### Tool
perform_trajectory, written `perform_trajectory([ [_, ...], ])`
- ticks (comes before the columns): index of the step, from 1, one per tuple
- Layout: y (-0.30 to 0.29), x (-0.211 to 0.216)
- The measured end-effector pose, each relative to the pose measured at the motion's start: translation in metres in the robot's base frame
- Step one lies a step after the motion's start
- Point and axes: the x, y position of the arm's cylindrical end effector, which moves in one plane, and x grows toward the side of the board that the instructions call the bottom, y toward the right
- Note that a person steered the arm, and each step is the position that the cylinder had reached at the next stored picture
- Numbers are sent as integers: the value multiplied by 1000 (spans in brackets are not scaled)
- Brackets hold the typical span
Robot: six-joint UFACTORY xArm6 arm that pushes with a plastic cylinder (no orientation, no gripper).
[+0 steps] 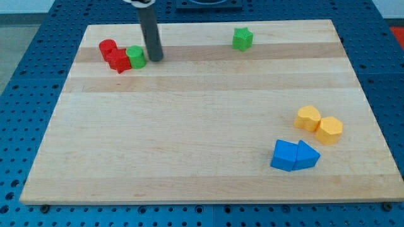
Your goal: Touch the green star
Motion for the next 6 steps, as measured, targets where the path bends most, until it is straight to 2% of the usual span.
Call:
perform_trajectory([
  [2, 130, 2],
  [4, 165, 3],
  [5, 238, 16],
  [6, 240, 11],
])
